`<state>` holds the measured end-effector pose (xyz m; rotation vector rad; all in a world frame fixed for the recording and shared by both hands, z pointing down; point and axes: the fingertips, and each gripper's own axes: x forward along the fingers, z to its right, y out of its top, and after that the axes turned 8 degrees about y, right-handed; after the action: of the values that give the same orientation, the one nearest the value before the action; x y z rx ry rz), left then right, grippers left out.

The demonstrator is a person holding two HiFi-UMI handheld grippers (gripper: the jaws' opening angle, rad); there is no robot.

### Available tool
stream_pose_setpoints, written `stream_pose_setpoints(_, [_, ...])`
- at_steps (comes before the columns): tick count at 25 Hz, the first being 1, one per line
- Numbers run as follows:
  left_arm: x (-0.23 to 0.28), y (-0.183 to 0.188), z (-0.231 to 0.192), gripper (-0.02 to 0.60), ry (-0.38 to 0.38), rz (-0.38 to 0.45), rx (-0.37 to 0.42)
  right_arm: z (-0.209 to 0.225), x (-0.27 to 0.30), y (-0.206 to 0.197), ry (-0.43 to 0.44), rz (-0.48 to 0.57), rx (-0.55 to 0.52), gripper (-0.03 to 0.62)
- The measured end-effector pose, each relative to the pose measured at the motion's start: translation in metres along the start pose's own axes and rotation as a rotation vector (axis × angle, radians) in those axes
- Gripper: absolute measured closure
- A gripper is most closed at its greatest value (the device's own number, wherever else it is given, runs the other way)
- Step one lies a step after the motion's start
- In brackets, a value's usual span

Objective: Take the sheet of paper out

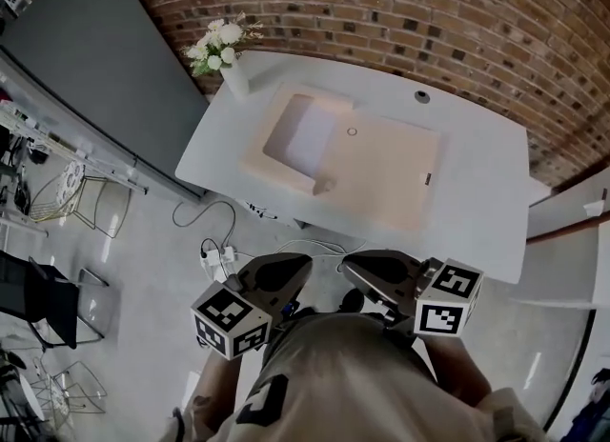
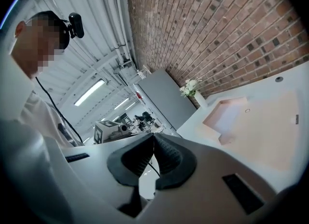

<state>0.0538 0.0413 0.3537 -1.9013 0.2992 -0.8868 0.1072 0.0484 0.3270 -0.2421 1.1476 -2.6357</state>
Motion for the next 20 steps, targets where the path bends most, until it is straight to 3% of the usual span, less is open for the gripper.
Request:
stream_pose_setpoints(13, [0.027, 0.017, -0.005, 0.568, 0.087, -0.007, -0.012, 0.037, -0.014, 0.013, 0.082, 0.006, 0.125, 0.569])
stream_pose_setpoints(20, [0.04, 0.023, -0.031, 0.566, 0.046, 0.001, -0.019, 0.059, 0.0, 0.023, 0.045, 0.017, 0.157, 0.569])
